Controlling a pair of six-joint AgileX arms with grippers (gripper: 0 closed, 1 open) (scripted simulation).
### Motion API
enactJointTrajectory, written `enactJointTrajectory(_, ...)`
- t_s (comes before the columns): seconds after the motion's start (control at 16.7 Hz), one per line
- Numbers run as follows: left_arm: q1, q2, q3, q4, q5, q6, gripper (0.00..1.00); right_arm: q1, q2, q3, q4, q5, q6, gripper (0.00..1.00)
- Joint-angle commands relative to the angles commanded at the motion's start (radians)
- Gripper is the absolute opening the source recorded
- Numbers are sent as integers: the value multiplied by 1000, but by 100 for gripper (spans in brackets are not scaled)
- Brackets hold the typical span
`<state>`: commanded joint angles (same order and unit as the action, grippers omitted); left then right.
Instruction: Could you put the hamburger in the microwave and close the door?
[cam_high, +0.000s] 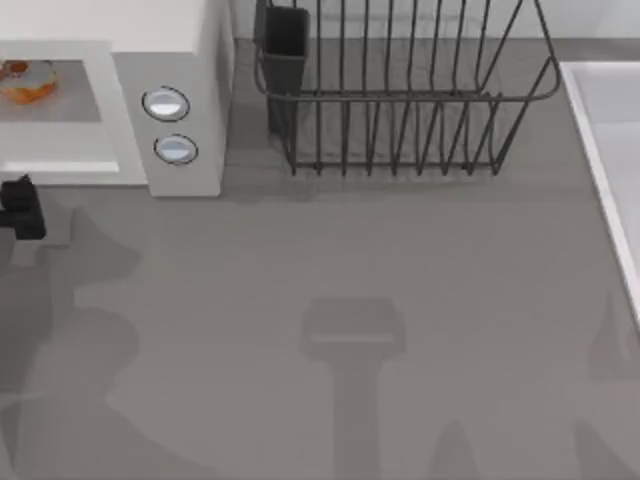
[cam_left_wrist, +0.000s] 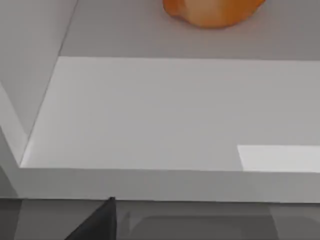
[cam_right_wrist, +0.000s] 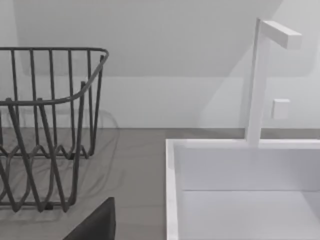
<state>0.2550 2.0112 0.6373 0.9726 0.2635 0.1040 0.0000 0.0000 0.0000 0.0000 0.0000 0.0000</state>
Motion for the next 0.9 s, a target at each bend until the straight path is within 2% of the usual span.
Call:
enactJointTrajectory(0.3,45,-108,-210,115,41,16,100,0,0,0,0,0,0,100)
enactJointTrajectory(0.66,43,-112,-217,119,42,16,100,0,0,0,0,0,0,100)
enactJointTrajectory(0.9,42,-214,-184,10,40,15,100,0,0,0,0,0,0,100)
